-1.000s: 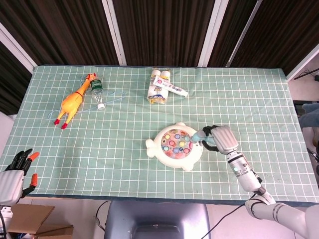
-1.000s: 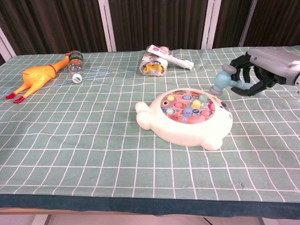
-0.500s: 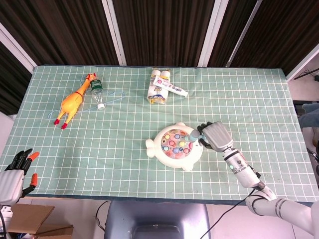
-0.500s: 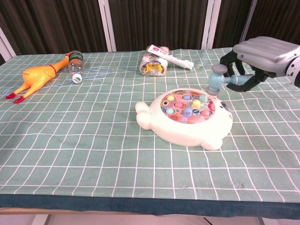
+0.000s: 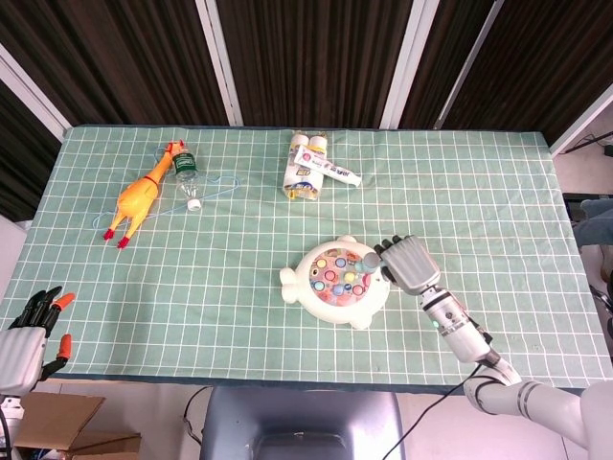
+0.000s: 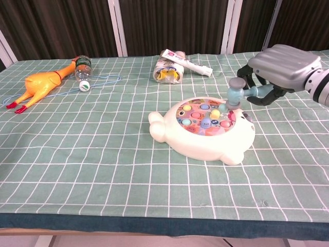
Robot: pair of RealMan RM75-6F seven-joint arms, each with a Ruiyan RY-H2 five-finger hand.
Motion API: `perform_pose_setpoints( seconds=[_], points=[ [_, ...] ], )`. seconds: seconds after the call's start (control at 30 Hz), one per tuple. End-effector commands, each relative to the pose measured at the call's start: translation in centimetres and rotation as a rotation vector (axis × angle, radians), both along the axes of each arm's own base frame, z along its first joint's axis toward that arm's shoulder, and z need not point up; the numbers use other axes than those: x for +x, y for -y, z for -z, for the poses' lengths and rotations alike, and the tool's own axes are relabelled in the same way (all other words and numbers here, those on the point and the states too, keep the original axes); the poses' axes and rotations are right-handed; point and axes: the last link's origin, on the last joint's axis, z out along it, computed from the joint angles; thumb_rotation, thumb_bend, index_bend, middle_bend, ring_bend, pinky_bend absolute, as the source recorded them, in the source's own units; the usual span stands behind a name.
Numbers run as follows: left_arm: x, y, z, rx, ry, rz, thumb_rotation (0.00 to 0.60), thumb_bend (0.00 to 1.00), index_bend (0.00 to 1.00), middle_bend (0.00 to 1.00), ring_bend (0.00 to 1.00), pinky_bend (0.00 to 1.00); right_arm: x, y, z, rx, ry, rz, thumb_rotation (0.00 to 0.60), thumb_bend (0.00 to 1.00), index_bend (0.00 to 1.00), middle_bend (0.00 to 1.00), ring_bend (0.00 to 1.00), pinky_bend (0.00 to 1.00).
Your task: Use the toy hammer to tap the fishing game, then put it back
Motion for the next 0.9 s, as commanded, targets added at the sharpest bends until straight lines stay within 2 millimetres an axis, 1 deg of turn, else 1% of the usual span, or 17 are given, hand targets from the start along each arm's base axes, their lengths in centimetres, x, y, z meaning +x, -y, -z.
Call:
perform_pose_setpoints(
  seconds=[0.03,0.23,0.4,0.63,0.9],
  points=[
    [0.0,0.0,0.0,-0.002,-0.001,0.0,0.6,0.55,0.17,0.05,0.03,0.32,-0.1,0.1,0.4,0.002,0.005,0.007,0.6,1.0,0.91,0.72,0.82,0.86],
    [0.0,0.0,0.0,0.002,0.002,-0.003,0.6,0.54,0.17,0.05,0.03,0.32,-0.2,0.2,1.0,0.005,0.018,0.001,0.6,1.0,0.91,0.72,0.82,0.86],
    [0.0,0.0,0.0,0.001,0.002,-0.003,0.6,0.54,0.17,0.05,0.03,0.32,0.0,0.1,1.0,-0.006,0.039,-0.009,0.6,1.0,0.91,0.72,0.82,0.86],
    [0.0,0.0,0.1,-0.003,-0.001,-0.003,0.6,0.54,0.17,0.05,0.03,0.32,0.5,0.2,0.5,-0.016,0.068,-0.014,0.6,1.0,0.91,0.72,0.82,0.86],
    [0.0,0.0,0.1,-0.006,-0.003,-0.005,0.6,0.55,0.17,0.05,0.03,0.32,1.6,0.0,1.0,0.021,0.074,-0.017,0.6,1.0,0.91,0.72,0.82,0.86]
  ],
)
